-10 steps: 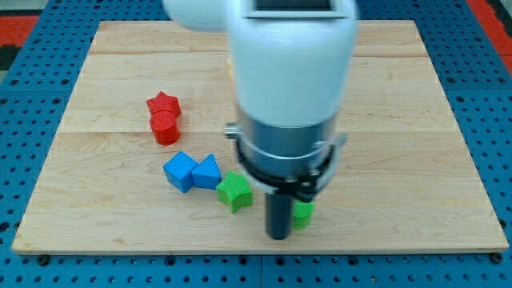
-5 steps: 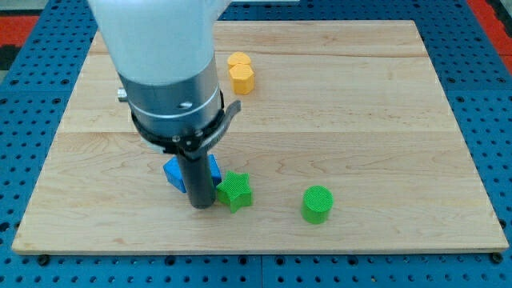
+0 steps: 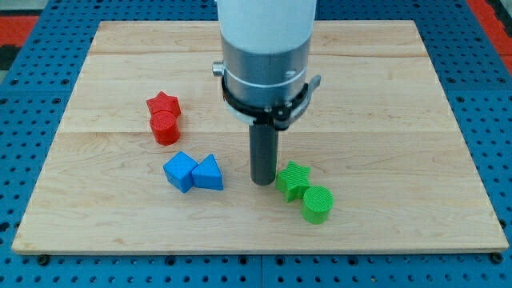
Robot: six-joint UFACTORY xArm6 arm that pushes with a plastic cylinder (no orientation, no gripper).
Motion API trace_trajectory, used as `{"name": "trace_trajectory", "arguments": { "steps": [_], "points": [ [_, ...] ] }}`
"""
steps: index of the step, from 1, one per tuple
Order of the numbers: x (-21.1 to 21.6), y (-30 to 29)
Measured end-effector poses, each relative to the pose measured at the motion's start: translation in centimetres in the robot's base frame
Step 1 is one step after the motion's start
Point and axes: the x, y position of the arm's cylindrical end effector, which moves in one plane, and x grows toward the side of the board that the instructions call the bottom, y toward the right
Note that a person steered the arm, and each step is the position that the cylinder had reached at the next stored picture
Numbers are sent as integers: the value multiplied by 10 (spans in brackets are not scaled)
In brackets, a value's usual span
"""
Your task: Move the green star to the top of the green circle
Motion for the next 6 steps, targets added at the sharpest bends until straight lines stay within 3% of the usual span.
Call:
{"name": "trace_trajectory", "arguments": {
  "steps": [1,4,5,6],
  "points": [
    [-19,7],
    [-4,64],
    [-36,99],
    [21,155]
  ]
}}
